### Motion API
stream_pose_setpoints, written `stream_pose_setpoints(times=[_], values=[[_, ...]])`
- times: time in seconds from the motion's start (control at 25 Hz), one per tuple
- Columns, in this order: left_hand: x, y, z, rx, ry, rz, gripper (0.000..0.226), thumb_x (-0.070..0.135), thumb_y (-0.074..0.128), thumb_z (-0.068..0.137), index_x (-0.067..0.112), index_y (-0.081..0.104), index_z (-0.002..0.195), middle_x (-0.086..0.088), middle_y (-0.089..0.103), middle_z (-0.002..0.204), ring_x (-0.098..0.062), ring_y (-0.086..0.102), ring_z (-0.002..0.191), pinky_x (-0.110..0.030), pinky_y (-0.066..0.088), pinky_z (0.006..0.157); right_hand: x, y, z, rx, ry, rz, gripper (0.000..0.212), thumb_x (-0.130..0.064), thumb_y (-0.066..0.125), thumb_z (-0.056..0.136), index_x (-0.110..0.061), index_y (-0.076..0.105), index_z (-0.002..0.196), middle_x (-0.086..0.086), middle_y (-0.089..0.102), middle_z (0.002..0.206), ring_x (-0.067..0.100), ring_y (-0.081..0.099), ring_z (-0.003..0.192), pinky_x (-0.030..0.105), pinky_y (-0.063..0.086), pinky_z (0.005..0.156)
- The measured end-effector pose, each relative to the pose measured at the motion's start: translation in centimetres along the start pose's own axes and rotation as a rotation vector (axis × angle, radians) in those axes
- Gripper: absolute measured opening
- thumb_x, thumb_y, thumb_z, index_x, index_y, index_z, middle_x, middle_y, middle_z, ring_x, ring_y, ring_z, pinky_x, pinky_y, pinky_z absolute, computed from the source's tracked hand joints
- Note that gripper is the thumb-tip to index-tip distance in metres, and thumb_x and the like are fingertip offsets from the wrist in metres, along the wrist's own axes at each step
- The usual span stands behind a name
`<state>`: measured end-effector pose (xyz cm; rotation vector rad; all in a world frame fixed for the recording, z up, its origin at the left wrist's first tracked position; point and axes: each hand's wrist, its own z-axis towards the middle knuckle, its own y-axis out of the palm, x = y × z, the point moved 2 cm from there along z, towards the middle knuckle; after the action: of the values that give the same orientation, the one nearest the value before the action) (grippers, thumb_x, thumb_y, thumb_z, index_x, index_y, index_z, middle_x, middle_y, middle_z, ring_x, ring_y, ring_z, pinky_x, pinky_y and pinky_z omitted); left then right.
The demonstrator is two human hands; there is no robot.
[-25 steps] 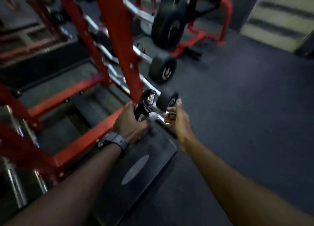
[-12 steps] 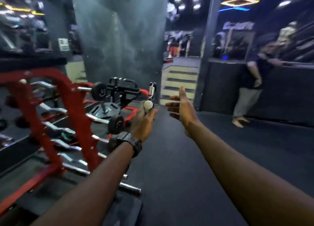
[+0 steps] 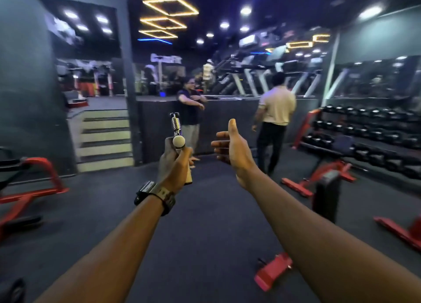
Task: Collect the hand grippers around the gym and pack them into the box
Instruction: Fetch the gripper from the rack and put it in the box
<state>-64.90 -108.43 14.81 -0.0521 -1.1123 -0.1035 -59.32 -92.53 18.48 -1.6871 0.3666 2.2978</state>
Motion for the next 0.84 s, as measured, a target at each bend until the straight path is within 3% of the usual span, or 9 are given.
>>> stream_pose_setpoints(times=[0.12,0.24,0.4,0.48,0.6,0.68,0.84], values=[[2.5,9.7,-3.8,-0.17,0.021,-0.076,0.03,0.044,0.054,0.075,0.027,0.063,0.098,0.003,0.061,0.075,-0.02,0.061,0.068,-0.05,0.053,0.07,-2.0,-10.4,-4.3,0.196,0.0,-0.061,0.069,-0.064,0.031,0.098,-0.006,0.063,0.116,0.013,0.07,0.099,0.021,0.061,0.085,0.036,0.049,0.075],[5.4,18.6,-7.3,-0.325,0.026,-0.19,0.044,0.035,0.052,0.079,0.005,0.051,0.11,-0.001,0.058,0.078,-0.022,0.058,0.067,-0.048,0.051,0.066,-5.2,-19.4,-9.2,0.366,-0.005,-0.127,0.069,-0.061,0.029,0.1,-0.002,0.061,0.117,0.013,0.068,0.097,0.021,0.059,0.082,0.034,0.046,0.073],[11.1,31.0,-14.5,-0.643,0.032,-0.378,0.036,0.033,0.052,0.075,0.011,0.048,0.103,-0.005,0.055,0.075,-0.027,0.056,0.065,-0.043,0.046,0.066,-10.6,-30.5,-18.9,0.718,-0.051,-0.223,0.061,-0.059,0.028,0.101,-0.008,0.06,0.11,0.012,0.066,0.091,0.016,0.057,0.069,0.026,0.045,0.059],[14.5,35.7,-19.7,-0.805,0.028,-0.473,0.036,0.033,0.052,0.075,0.01,0.047,0.104,-0.005,0.054,0.073,-0.028,0.053,0.064,-0.044,0.044,0.069,-13.1,-34.7,-25.2,0.907,-0.06,-0.302,0.066,-0.063,0.028,0.099,-0.007,0.062,0.114,0.011,0.069,0.093,0.017,0.06,0.075,0.03,0.047,0.067],[18.3,39.9,-28.2,-1.029,0.033,-0.571,0.039,0.037,0.051,0.075,0.01,0.049,0.104,-0.004,0.055,0.071,-0.029,0.054,0.065,-0.039,0.046,0.062,-15.3,-38.3,-35.1,1.12,-0.049,-0.342,0.07,-0.064,0.03,0.099,-0.004,0.062,0.117,0.012,0.068,0.097,0.019,0.06,0.08,0.032,0.048,0.071],[20.1,41.1,-34.3,-1.183,0.052,-0.589,0.047,0.047,0.05,0.071,0.014,0.052,0.104,-0.001,0.058,0.071,-0.027,0.057,0.064,-0.036,0.047,0.058,-16.2,-38.9,-42.2,1.28,-0.061,-0.346,0.063,-0.061,0.03,0.1,-0.006,0.06,0.11,0.011,0.066,0.09,0.018,0.057,0.072,0.029,0.045,0.064],[22.7,41.3,-44.9,-1.424,0.098,-0.628,0.045,0.052,0.045,0.072,0.019,0.048,0.102,-0.003,0.058,0.074,-0.027,0.059,0.069,-0.052,0.053,0.063,-17.2,-38.6,-54.1,1.548,-0.071,-0.322,0.053,-0.056,0.03,0.102,-0.007,0.051,0.107,0.008,0.055,0.076,0.015,0.042,0.059,0.025,0.032,0.054]])
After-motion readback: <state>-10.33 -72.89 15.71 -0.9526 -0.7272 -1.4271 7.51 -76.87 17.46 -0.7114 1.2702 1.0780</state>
